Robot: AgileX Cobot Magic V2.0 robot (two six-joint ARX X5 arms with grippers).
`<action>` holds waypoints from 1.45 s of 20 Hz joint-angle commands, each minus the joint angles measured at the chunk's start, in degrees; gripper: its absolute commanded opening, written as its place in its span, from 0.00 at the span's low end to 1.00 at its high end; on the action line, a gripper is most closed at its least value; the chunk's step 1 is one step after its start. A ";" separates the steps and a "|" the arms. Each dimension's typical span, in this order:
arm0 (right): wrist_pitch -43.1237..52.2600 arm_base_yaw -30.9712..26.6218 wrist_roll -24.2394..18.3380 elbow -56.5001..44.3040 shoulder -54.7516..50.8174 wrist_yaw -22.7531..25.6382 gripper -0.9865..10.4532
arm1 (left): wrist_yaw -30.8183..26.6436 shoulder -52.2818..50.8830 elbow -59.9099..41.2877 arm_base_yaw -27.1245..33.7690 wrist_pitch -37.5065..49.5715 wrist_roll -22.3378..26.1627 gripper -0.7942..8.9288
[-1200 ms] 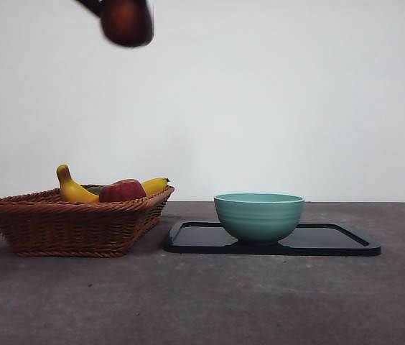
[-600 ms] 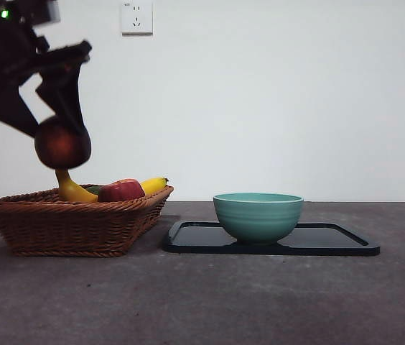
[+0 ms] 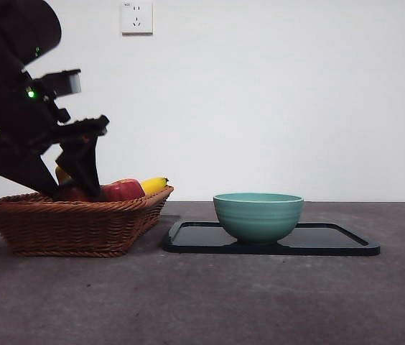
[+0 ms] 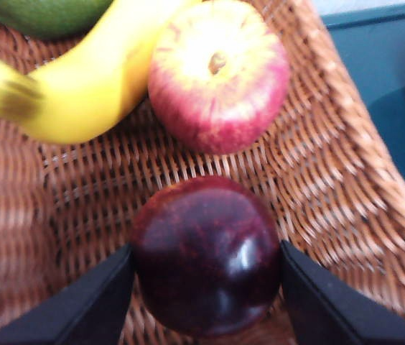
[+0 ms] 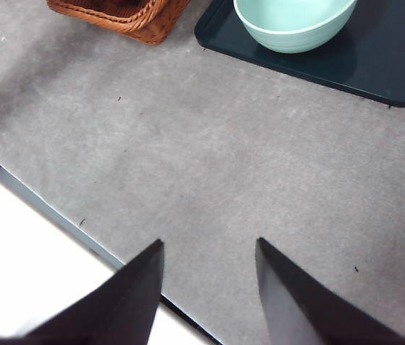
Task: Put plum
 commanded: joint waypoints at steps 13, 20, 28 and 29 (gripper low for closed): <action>0.74 0.31 0.42 0.44 0.09 0.22 0.26 | 0.17 3.08 0.59 0.00 0.52 0.96 0.53; 0.74 0.31 0.59 0.44 0.09 0.22 0.26 | 0.20 -3.58 1.14 -0.20 -1.99 0.83 0.53; 1.46 0.31 0.61 0.44 0.09 0.24 0.26 | 13.68 -21.84 1.14 -1.31 -13.05 0.15 0.53; 1.81 0.31 0.61 0.44 0.09 0.22 0.26 | 16.02 -23.96 1.14 -1.55 -14.56 -0.11 0.53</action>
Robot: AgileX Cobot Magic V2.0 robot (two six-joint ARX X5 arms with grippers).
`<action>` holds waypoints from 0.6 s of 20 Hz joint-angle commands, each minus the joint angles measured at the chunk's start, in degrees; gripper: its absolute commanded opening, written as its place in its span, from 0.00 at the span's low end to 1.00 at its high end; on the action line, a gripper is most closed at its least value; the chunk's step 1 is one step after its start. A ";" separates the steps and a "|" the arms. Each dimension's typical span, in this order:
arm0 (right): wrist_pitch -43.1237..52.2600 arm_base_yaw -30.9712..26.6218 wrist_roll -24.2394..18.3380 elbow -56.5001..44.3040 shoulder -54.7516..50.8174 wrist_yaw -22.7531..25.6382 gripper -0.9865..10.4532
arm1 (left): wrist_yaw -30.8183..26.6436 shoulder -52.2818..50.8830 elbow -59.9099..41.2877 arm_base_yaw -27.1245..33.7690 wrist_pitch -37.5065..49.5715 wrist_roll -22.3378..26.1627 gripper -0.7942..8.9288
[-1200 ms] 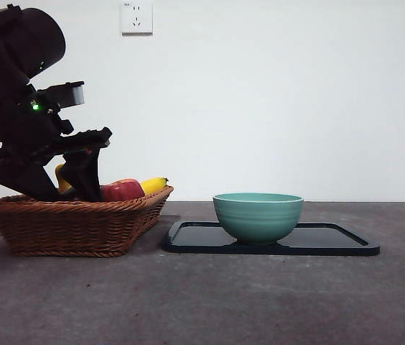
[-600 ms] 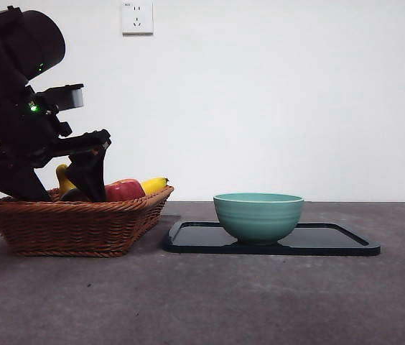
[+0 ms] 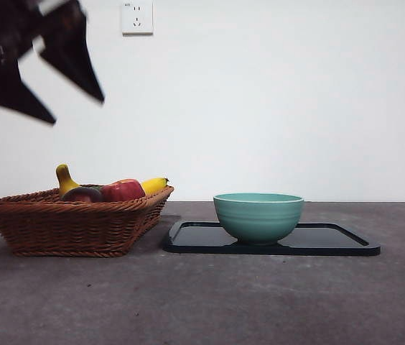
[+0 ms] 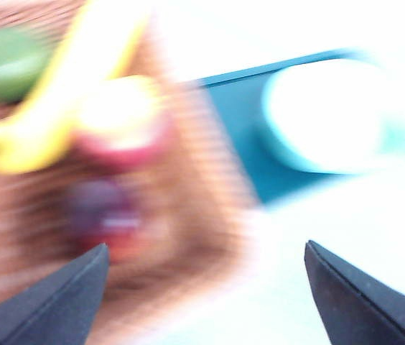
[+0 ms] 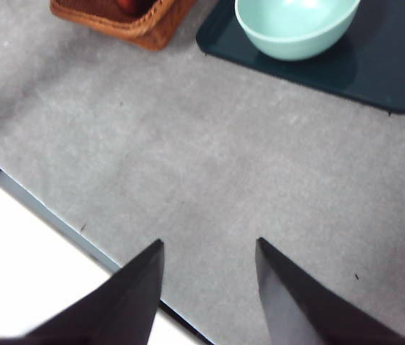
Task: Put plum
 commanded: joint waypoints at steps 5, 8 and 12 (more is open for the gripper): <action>1.25 0.31 0.59 0.44 0.09 0.22 0.26 | 12.07 -9.99 1.07 -0.63 -11.47 0.04 0.53; 1.27 0.31 0.61 0.44 0.09 0.24 0.26 | 14.47 -12.20 1.05 -0.66 -18.43 2.05 0.53; 1.25 0.31 1.05 0.44 0.09 0.22 0.26 | 14.71 -12.41 1.05 -1.09 -22.14 4.35 0.53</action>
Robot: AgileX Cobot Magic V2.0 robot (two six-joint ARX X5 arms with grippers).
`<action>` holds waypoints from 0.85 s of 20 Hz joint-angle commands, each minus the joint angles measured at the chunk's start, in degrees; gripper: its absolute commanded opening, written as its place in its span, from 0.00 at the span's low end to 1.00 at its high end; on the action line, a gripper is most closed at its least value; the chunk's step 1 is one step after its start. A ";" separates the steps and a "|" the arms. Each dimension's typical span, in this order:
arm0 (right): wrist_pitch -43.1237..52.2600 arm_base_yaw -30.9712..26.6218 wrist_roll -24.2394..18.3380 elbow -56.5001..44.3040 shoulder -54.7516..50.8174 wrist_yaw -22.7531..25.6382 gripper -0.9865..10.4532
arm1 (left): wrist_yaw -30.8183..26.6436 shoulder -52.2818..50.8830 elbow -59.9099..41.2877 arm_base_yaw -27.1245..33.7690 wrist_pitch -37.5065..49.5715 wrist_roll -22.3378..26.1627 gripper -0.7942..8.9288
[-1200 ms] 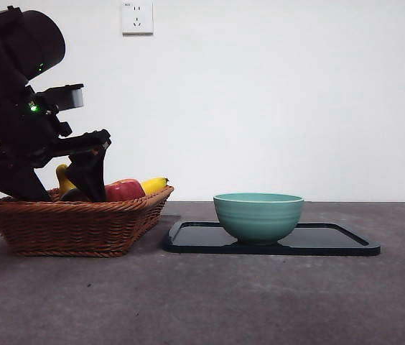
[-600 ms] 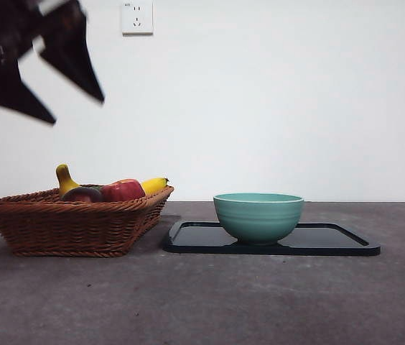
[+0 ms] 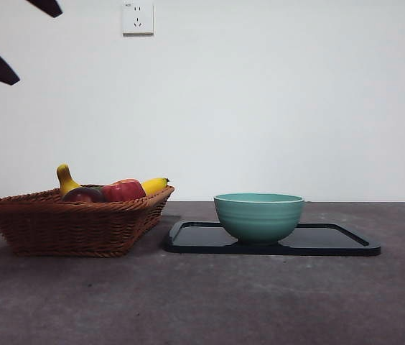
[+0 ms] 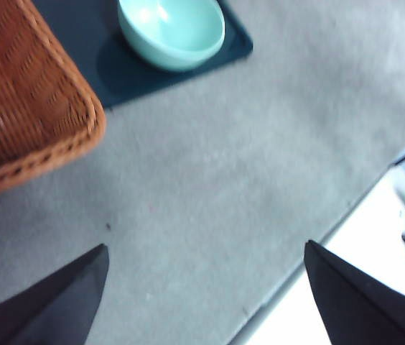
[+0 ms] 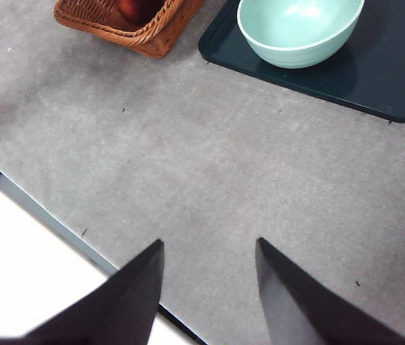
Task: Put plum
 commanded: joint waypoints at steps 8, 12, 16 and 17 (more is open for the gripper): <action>0.57 0.31 1.79 0.44 0.09 0.22 0.26 | 0.39 0.37 1.05 -0.33 0.48 1.70 0.53; 1.64 0.31 3.63 0.44 0.20 0.24 0.26 | 0.39 0.37 1.05 -0.33 0.48 1.68 0.53; 9.75 0.28 8.94 0.85 1.64 3.80 0.26 | 0.39 0.37 1.05 -0.33 0.79 1.68 0.53; 11.32 0.24 9.90 1.38 2.95 4.83 0.27 | 0.39 0.37 1.05 -0.33 0.79 1.70 0.53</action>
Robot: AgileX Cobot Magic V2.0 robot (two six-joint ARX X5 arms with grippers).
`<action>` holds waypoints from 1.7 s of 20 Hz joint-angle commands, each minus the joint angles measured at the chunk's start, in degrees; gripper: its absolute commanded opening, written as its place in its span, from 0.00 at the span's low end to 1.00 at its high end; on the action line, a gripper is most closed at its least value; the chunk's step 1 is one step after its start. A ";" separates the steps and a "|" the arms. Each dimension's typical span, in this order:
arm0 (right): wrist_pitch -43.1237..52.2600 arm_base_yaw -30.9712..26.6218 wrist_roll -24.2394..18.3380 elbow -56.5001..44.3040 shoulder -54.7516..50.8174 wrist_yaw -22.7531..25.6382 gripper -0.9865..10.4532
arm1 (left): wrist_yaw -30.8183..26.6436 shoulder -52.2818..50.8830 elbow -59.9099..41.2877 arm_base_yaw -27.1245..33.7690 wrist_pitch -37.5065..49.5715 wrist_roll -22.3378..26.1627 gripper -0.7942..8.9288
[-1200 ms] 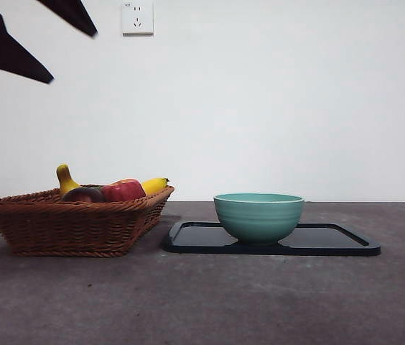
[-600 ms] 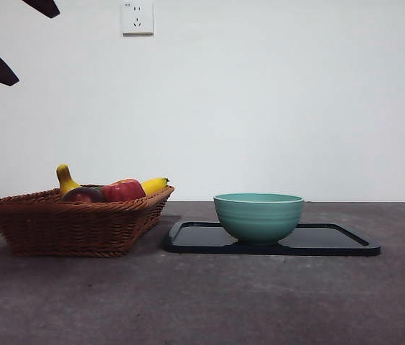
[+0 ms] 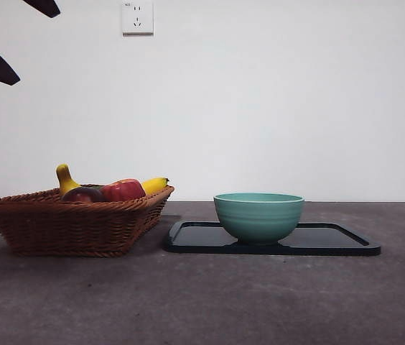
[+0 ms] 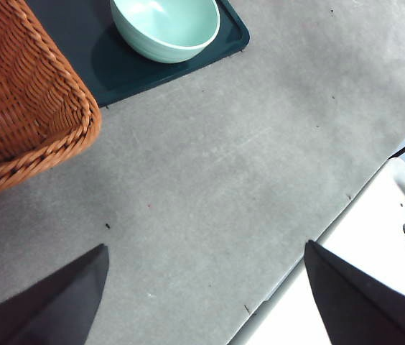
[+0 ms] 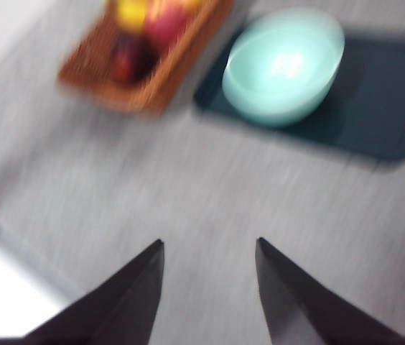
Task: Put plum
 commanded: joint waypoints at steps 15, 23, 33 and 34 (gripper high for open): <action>5.66 -7.43 -4.96 31.61 53.09 2.34 0.29 | 0.35 0.37 1.05 -0.22 0.57 0.72 0.53; 9.25 -7.67 -6.43 34.75 67.49 2.34 0.29 | 0.35 0.37 1.05 -0.22 0.55 0.70 0.53; 13.46 -7.17 -6.43 34.75 76.24 2.34 0.29 | 0.35 0.37 1.05 -0.22 0.52 0.68 0.53; 13.44 -7.19 -6.43 34.75 76.59 2.34 0.28 | 0.35 0.37 1.05 -0.22 0.50 0.70 0.53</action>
